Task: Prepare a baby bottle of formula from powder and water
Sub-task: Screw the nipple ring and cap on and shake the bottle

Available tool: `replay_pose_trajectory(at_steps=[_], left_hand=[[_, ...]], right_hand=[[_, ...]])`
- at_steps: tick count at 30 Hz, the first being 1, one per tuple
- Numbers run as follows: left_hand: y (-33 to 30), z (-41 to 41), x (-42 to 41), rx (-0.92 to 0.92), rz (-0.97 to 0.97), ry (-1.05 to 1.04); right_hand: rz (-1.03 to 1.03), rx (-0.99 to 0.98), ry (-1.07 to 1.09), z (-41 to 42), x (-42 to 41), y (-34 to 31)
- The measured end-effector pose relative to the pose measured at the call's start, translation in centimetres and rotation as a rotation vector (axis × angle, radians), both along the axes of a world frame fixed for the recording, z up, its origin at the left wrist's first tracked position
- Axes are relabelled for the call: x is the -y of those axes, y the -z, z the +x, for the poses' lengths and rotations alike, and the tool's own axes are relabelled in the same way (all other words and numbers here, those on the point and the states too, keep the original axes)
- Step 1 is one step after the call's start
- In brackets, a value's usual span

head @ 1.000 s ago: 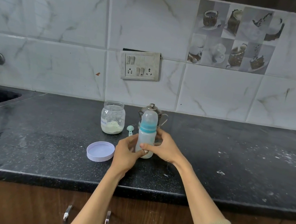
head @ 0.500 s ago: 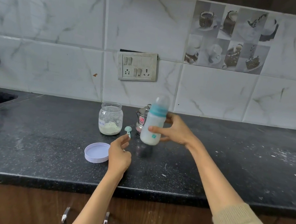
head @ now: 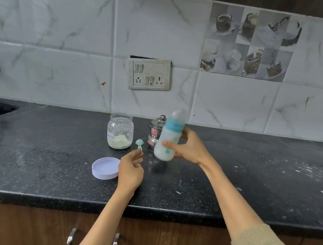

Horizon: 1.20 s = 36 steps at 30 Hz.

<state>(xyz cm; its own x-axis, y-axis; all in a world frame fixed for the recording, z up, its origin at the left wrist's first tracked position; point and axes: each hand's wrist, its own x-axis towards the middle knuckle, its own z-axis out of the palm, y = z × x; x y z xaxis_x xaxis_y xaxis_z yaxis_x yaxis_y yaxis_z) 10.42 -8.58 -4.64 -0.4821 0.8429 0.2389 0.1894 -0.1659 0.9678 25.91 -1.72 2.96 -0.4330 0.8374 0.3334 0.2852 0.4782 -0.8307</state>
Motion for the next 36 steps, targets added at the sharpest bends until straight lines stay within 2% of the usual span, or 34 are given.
replay_pose_trajectory(at_steps=[2, 4, 5, 8, 12, 15, 18, 21, 24, 28, 31, 34, 36], left_hand=[[0.0, 0.0, -0.1, -0.007, 0.001, -0.002], [0.1, 0.0, -0.2, -0.018, -0.006, -0.006], [0.1, 0.1, -0.2, -0.023, -0.008, -0.006], [0.3, 0.1, -0.3, -0.029, -0.01, -0.008], [0.3, 0.1, -0.2, -0.037, -0.023, -0.007], [0.2, 0.0, -0.4, -0.033, -0.015, -0.003], [0.3, 0.0, -0.4, -0.034, -0.019, -0.003], [0.4, -0.1, -0.5, -0.039, -0.015, -0.002], [0.4, 0.0, -0.4, -0.034, -0.008, -0.004], [0.4, -0.1, -0.6, -0.027, 0.004, -0.004], [0.4, 0.0, -0.5, -0.028, -0.003, 0.0], [0.5, -0.1, -0.6, -0.021, 0.006, 0.004], [0.5, 0.0, -0.5, -0.017, 0.005, 0.0]], right_hand=[[-0.053, -0.081, 0.014, 0.1, -0.1, -0.2], [-0.043, 0.082, -0.023, 0.2, 0.0, -0.3], [-0.027, 0.097, -0.034, 0.3, 0.0, -0.2], [-0.056, -0.068, 0.009, 0.3, -0.3, -0.2], [-0.035, 0.1, -0.059, 0.0, 0.0, -0.2], [-0.062, -0.055, 0.0, 0.1, -0.2, -0.2], [-0.015, 0.077, -0.03, 0.2, 0.1, -0.3], [-0.039, -0.016, 0.014, 0.3, -0.2, 0.1], [0.006, 0.145, -0.004, 0.4, 0.0, 0.0], [0.002, -0.044, 0.063, 0.6, 0.0, -0.6], [0.017, 0.121, 0.001, 0.6, 0.3, -0.8], [0.013, -0.016, 0.087, 0.4, 0.3, 0.1], [0.025, 0.098, 0.068, 0.2, 0.3, 0.6]])
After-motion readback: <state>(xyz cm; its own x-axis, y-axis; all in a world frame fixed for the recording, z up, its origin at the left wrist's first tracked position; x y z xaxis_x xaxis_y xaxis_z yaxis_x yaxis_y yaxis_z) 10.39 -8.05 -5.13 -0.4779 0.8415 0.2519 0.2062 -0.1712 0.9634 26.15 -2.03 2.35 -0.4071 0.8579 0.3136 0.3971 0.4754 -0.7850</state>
